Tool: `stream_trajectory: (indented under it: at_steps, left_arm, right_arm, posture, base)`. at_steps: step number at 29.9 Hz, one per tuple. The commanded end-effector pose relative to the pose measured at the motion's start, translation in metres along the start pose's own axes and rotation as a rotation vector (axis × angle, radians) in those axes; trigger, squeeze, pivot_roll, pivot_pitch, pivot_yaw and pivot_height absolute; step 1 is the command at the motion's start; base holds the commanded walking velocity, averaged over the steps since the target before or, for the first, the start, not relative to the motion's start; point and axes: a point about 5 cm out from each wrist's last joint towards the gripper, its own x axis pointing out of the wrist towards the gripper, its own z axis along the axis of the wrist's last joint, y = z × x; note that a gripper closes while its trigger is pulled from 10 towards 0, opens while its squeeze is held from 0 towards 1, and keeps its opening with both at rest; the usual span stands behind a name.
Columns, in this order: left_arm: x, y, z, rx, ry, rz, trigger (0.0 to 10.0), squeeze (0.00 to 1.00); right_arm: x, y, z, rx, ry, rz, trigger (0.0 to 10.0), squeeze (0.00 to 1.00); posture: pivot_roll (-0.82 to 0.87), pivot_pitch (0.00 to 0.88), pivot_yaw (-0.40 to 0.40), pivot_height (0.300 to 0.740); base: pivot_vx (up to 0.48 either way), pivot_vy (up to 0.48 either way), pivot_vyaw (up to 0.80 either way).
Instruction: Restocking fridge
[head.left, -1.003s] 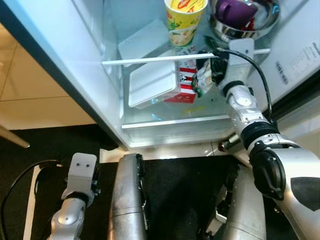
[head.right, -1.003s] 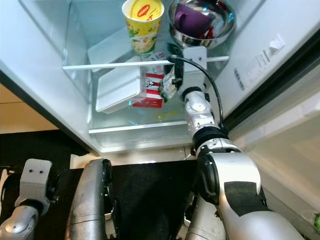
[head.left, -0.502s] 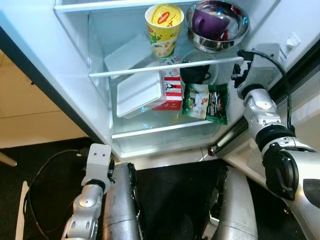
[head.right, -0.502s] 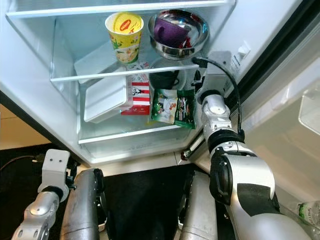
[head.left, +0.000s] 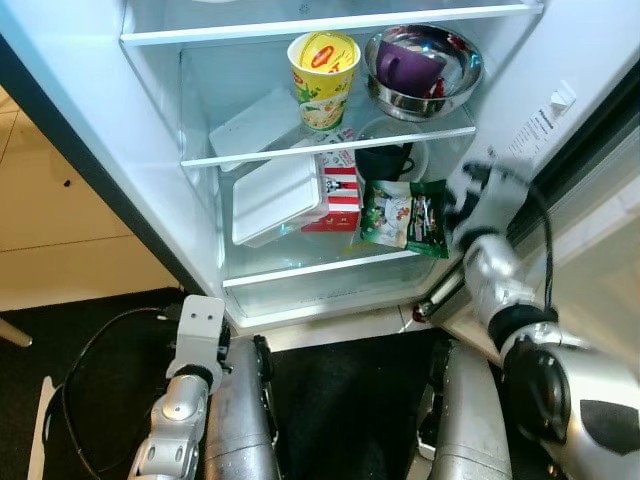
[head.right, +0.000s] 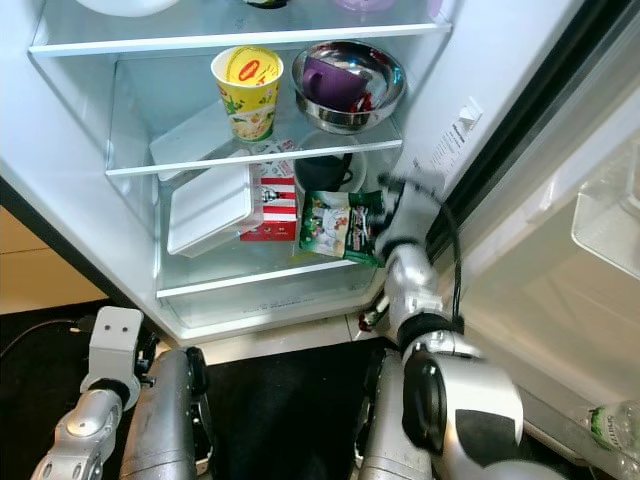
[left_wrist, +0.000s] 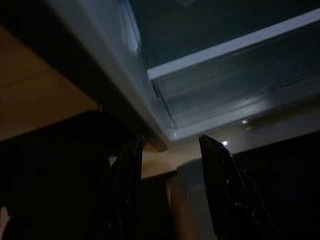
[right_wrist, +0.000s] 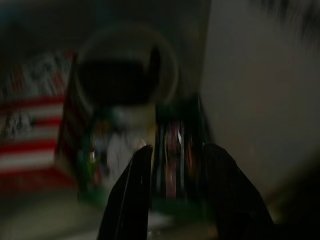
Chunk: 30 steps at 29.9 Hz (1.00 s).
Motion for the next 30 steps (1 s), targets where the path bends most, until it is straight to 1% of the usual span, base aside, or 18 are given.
stream_trajectory:
  at_steps: [1, 4, 5, 6, 8, 9, 10, 11, 13, 14, 15, 17, 18, 20, 23, 26, 27, 30]
  left_arm:
    - [-0.002, -0.004, -0.010, 0.018, 0.029, -0.012, 10.0, 0.00]
    - [-0.001, -0.007, -0.019, 0.086, 0.035, -0.034, 10.0, 0.00]
    - [-0.001, -0.007, -0.019, 0.086, 0.035, -0.034, 10.0, 0.00]
    - [-0.002, -0.007, -0.023, 0.104, 0.044, -0.039, 10.0, 0.00]
    - [-0.005, -0.006, -0.038, 0.145, 0.086, -0.053, 10.0, 0.00]
    - [-0.005, -0.006, -0.038, 0.145, 0.086, -0.053, 10.0, 0.00]
    - [-0.006, -0.006, -0.044, 0.155, 0.105, -0.057, 10.0, 0.00]
    - [-0.009, -0.005, -0.055, 0.172, 0.140, -0.061, 10.0, 0.00]
    - [-0.014, -0.004, -0.070, 0.200, 0.195, -0.065, 10.0, 0.00]
    - [-0.014, -0.004, -0.070, 0.200, 0.195, -0.065, 10.0, 0.00]
    - [-0.019, -0.001, -0.083, 0.223, 0.242, -0.069, 10.0, 0.00]
    - [-0.023, 0.002, -0.092, 0.236, 0.274, -0.069, 10.0, 0.00]
    - [-0.023, 0.002, -0.092, 0.236, 0.274, -0.069, 10.0, 0.00]
    - [-0.025, 0.007, -0.098, 0.230, 0.297, -0.048, 10.0, 0.00]
    - [-0.024, 0.011, -0.099, 0.198, 0.299, -0.008, 10.0, 0.00]
    - [-0.021, 0.008, -0.096, 0.193, 0.277, -0.011, 10.0, 0.00]
    - [-0.021, 0.008, -0.096, 0.193, 0.277, -0.011, 10.0, 0.00]
    - [-0.017, 0.004, -0.092, 0.181, 0.245, -0.016, 10.0, 0.00]
  right_arm:
    - [-0.004, -0.001, -0.009, -0.024, -0.009, 0.021, 10.0, 0.00]
    - [-0.020, -0.011, -0.033, -0.057, -0.025, 0.044, 10.0, 0.00]
    - [-0.020, -0.011, -0.033, -0.057, -0.025, 0.044, 10.0, 0.00]
    - [-0.025, -0.015, -0.040, -0.087, -0.022, 0.043, 10.0, 0.00]
    - [-0.041, -0.033, -0.063, -0.169, 0.030, 0.003, 10.0, 0.00]
    - [-0.041, -0.033, -0.063, -0.169, 0.030, 0.003, 10.0, 0.00]
    - [-0.047, -0.040, -0.072, -0.188, 0.055, -0.017, 10.0, 0.00]
    - [-0.060, -0.056, -0.089, -0.195, 0.118, -0.074, 10.0, 0.00]
    - [-0.083, -0.080, -0.117, -0.184, 0.232, -0.168, 10.0, 0.00]
    - [-0.083, -0.080, -0.117, -0.184, 0.232, -0.168, 10.0, 0.00]
    - [-0.106, -0.096, -0.141, -0.158, 0.335, -0.236, 10.0, 0.00]
    - [-0.124, -0.104, -0.158, -0.124, 0.409, -0.271, 10.0, 0.00]
    - [-0.124, -0.104, -0.158, -0.124, 0.409, -0.271, 10.0, 0.00]
    - [-0.140, -0.109, -0.172, -0.074, 0.459, -0.301, 10.0, 0.00]
    - [-0.146, -0.106, -0.177, -0.056, 0.455, -0.288, 10.0, 0.00]
    - [-0.136, -0.100, -0.167, -0.054, 0.380, -0.257, 10.0, 0.00]
    - [-0.136, -0.100, -0.167, -0.054, 0.380, -0.257, 10.0, 0.00]
    - [-0.119, -0.093, -0.150, -0.059, 0.281, -0.199, 10.0, 0.00]
  posture:
    - [0.14, 0.187, -0.033, 0.428]
    - [0.10, 0.162, -0.031, 0.428]
    - [0.10, 0.162, -0.031, 0.428]
    - [0.10, 0.162, -0.031, 0.428]
    - [0.07, 0.138, -0.028, 0.428]
    - [0.07, 0.138, -0.028, 0.428]
    - [0.06, 0.133, -0.026, 0.428]
    - [0.05, 0.128, -0.027, 0.428]
    - [0.04, 0.114, -0.025, 0.428]
    - [0.04, 0.114, -0.025, 0.428]
    - [0.03, 0.098, -0.021, 0.428]
    - [0.03, 0.087, -0.023, 0.428]
    - [0.03, 0.087, -0.023, 0.428]
    - [0.04, 0.068, -0.030, 0.428]
    - [0.04, 0.056, -0.036, 0.428]
    - [0.03, 0.054, -0.038, 0.428]
    - [0.03, 0.054, -0.038, 0.428]
    - [0.03, 0.056, -0.037, 0.428]
  base:
    - [0.000, 0.000, 0.00]
    - [0.000, 0.000, 0.00]
    - [0.000, 0.000, 0.00]
    - [0.000, 0.000, 0.00]
    - [0.000, 0.000, 0.00]
    - [0.000, 0.000, 0.00]
    - [0.000, 0.000, 0.00]
    - [0.000, 0.000, 0.00]
    - [0.000, 0.000, 0.00]
    - [0.000, 0.000, 0.00]
    - [0.000, 0.000, 0.00]
    - [0.000, 0.000, 0.00]
    - [0.000, 0.000, 0.00]
    - [0.000, 0.000, 0.00]
    - [0.000, 0.000, 0.00]
    - [0.000, 0.000, 0.00]
    - [0.000, 0.000, 0.00]
    - [0.000, 0.000, 0.00]
